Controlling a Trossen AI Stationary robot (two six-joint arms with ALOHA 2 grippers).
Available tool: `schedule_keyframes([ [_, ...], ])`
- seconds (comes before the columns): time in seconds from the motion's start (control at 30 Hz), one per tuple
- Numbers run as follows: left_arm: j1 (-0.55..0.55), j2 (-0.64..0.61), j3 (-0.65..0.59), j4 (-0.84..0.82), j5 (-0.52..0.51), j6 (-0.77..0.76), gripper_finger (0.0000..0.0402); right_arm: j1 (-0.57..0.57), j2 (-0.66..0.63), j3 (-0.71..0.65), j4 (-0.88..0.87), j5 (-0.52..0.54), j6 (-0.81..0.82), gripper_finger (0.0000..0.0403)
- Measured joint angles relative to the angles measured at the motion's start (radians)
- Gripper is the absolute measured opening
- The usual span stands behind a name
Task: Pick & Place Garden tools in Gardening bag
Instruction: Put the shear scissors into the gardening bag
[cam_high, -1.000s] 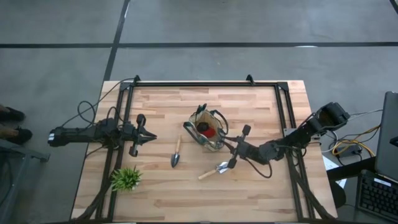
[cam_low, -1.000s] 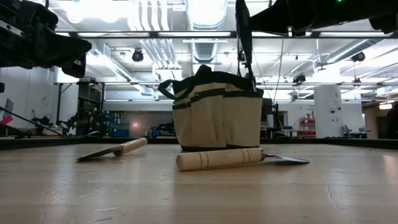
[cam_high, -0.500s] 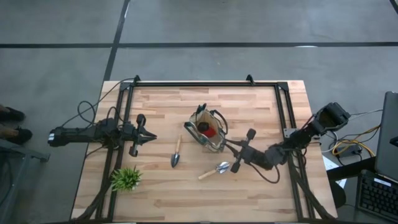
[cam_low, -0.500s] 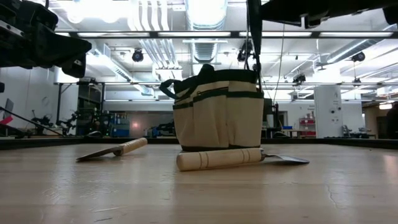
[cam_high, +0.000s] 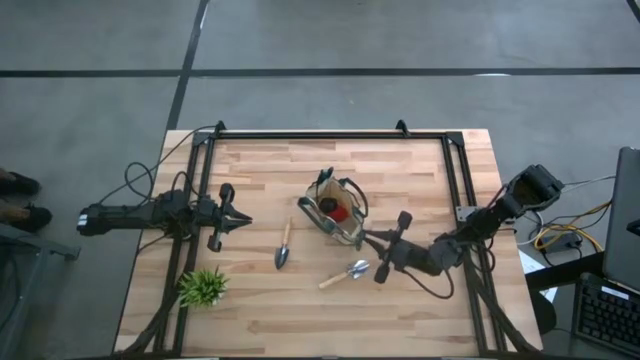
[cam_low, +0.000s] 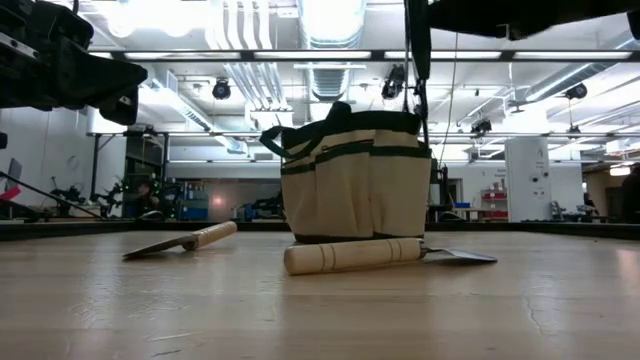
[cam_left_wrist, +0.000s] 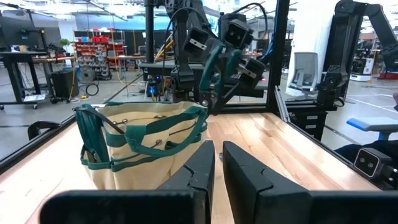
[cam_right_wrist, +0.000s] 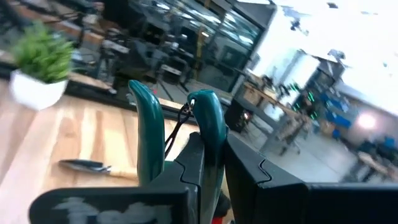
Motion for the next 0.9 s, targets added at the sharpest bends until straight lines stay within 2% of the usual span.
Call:
schedule_keyframes([
  [0.2, 0.000, 0.000, 0.000, 0.000, 0.000, 0.000, 0.0037, 0.003, 0.000, -0.016, -0.002, -0.025, -0.054, 0.0031],
  [0.4, 0.000, 0.000, 0.000, 0.000, 0.000, 0.000, 0.0037, -0.015, 0.000, -0.008, -0.002, 0.133, -0.079, 0.0031],
  [0.6, 0.000, 0.000, 0.000, 0.000, 0.000, 0.000, 0.0037, -0.059, 0.000, -0.008, 0.001, 0.205, -0.010, 0.0031],
  [0.77, 0.000, 0.000, 0.000, 0.000, 0.000, 0.000, 0.0037, -0.082, 0.000, -0.010, 0.011, 0.219, 0.068, 0.0031],
  [0.9, 0.000, 0.000, 0.000, 0.000, 0.000, 0.000, 0.0037, -0.091, -0.002, -0.005, 0.045, 0.256, 0.038, 0.0031],
])
